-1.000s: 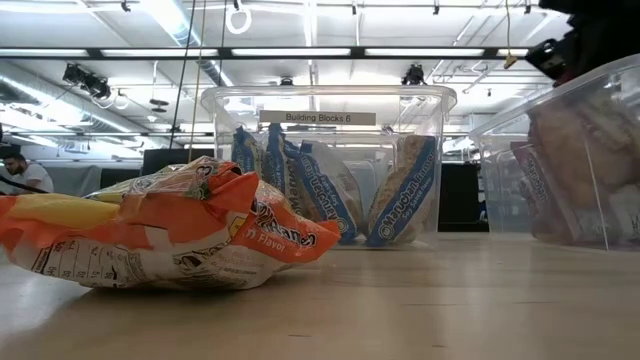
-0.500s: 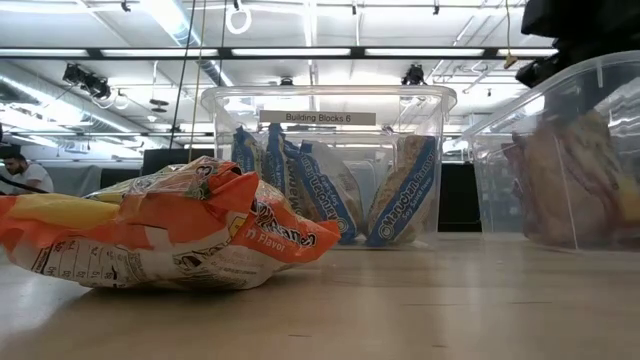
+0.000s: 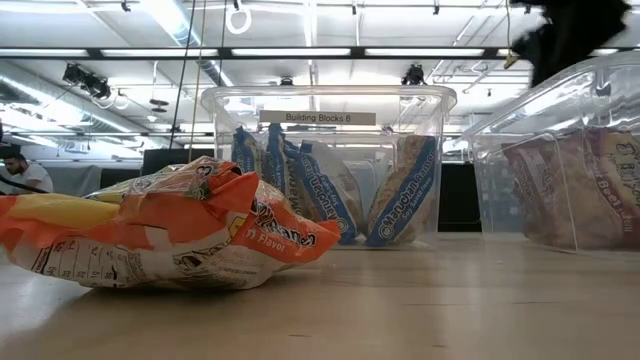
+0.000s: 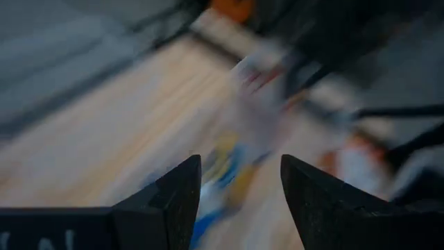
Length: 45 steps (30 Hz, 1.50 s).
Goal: Sort Maruchan noodles
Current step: Put the red noodle pack into the bottom right transparent bin
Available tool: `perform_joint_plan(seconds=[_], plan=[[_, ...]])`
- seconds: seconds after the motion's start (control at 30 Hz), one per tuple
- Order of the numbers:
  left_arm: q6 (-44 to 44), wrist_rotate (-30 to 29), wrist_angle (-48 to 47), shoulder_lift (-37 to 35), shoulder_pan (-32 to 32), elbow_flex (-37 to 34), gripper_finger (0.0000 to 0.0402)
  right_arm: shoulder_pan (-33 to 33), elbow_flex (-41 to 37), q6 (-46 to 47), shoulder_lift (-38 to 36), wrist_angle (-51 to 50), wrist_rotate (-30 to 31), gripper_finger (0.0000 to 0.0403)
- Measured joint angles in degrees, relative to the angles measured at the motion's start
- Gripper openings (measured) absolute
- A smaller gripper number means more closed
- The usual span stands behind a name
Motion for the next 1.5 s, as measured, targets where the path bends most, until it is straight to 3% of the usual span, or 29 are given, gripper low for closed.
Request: perform_joint_plan(seconds=[0.23, 0.43, 0.63, 0.93, 1.03, 1.17, 1.33, 1.5], plan=[[-14.75, -0.52, -31.46, 0.37, 4.84, -0.02, 0.0203, 0.00, 11.99, 3.97, 0.00, 3.07, 11.89, 0.0121], [-15.88, 7.05, -40.83, 0.35, 17.09, -1.34, 0.0203, -1.67, 16.24, 10.32, -0.04, 10.29, 18.80, 0.0128], [-7.74, 13.81, -37.38, 0.37, 32.90, -13.17, 0.0203, -3.01, 16.19, 11.25, 1.90, 17.06, 20.81, 0.0145], [0.51, 18.34, -13.03, 0.63, 48.01, -32.21, 0.0203, -3.65, 16.17, 15.95, 8.05, 21.75, 20.75, 0.0148], [2.05, 17.30, -6.34, 1.55, 50.55, -33.79, 0.0203, -3.69, 16.17, 15.70, 10.10, 21.87, 20.75, 0.0148], [1.14, 19.50, -7.60, 5.45, 53.35, -32.86, 0.0195, -4.86, 16.15, 12.68, 12.18, 22.21, 20.52, 0.0147], [-7.25, 17.67, -6.56, 11.12, 53.19, -32.44, 0.0159, -8.22, 16.08, 5.78, 13.81, 27.10, 20.09, 0.0147], [-14.23, 15.72, -6.78, 14.93, 52.36, -32.41, 0.0118, -12.11, 16.08, -1.63, 14.08, 33.93, 15.52, 0.0149]])
